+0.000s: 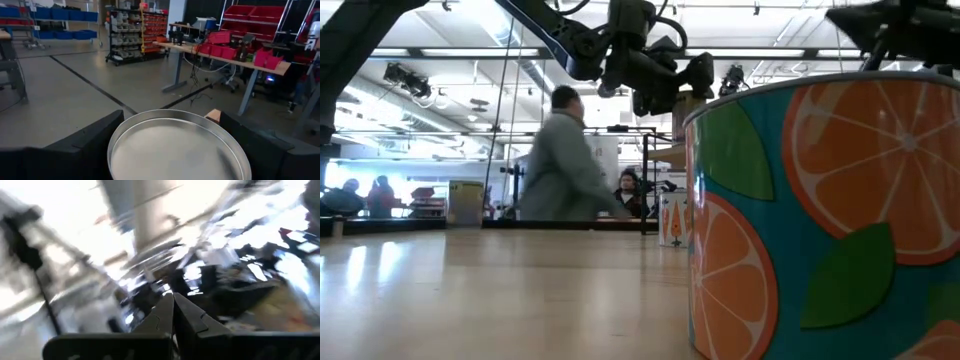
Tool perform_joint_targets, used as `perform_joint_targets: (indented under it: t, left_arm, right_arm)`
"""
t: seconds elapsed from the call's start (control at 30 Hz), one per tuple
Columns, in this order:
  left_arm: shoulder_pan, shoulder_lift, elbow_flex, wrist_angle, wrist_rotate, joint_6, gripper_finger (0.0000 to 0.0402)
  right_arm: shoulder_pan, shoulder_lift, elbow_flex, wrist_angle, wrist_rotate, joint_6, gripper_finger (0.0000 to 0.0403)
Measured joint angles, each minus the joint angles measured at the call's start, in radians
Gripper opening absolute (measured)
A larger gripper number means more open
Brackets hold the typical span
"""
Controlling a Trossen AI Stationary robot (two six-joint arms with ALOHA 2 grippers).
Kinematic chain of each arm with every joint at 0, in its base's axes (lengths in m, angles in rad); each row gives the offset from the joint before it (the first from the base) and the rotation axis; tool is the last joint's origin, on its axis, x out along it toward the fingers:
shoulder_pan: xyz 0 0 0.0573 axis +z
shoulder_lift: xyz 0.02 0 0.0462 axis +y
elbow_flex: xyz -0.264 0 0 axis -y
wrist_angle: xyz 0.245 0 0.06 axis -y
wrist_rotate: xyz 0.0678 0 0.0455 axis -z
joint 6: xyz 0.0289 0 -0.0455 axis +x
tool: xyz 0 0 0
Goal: Pick and place cans onto a shelf
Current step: Put the bottom canned peaches can on the shelf
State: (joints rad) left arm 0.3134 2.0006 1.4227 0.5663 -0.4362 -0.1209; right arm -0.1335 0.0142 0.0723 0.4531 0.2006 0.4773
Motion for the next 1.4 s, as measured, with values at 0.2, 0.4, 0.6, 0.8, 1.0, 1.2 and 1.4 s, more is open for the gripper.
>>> perform_joint_targets:
  t: [0.2, 0.4, 0.6, 0.8, 1.0, 1.2, 1.4]
  left_arm:
    - [-0.007, 0.000, 0.000, -0.015, -0.017, 0.001, 0.0314]
    - [-0.008, -0.001, 0.000, -0.017, -0.015, 0.009, 0.0352]
    - [-0.008, -0.001, 0.000, -0.009, -0.016, 0.111, 0.0368]
    - [-0.019, -0.038, 0.000, 0.032, -0.016, 0.115, 0.0370]
    - [-0.027, -0.145, -0.001, 0.005, -0.032, 0.106, 0.0369]
    - [-0.001, -0.360, 0.001, -0.311, -0.109, 0.121, 0.0356]
    - [0.057, -0.488, 0.000, -0.577, -0.119, 0.119, 0.0348]
  right_arm:
    - [0.000, 0.007, 0.000, -0.006, 0.161, -0.043, 0.0011]
    - [0.000, 0.068, 0.026, -0.009, 0.216, -0.051, 0.0012]
    - [0.000, 0.230, 0.132, -0.095, 0.222, -0.054, 0.0037]
    - [0.000, 0.435, 0.296, -0.160, 0.224, -0.068, 0.0052]
    - [-0.022, 0.678, 0.415, -0.188, 0.217, -0.083, 0.0053]
    - [-0.042, 0.923, 0.543, -0.184, 0.118, -0.088, 0.0052]
    - [-0.103, 1.150, 0.624, -0.106, 0.066, -0.089, 0.0046]
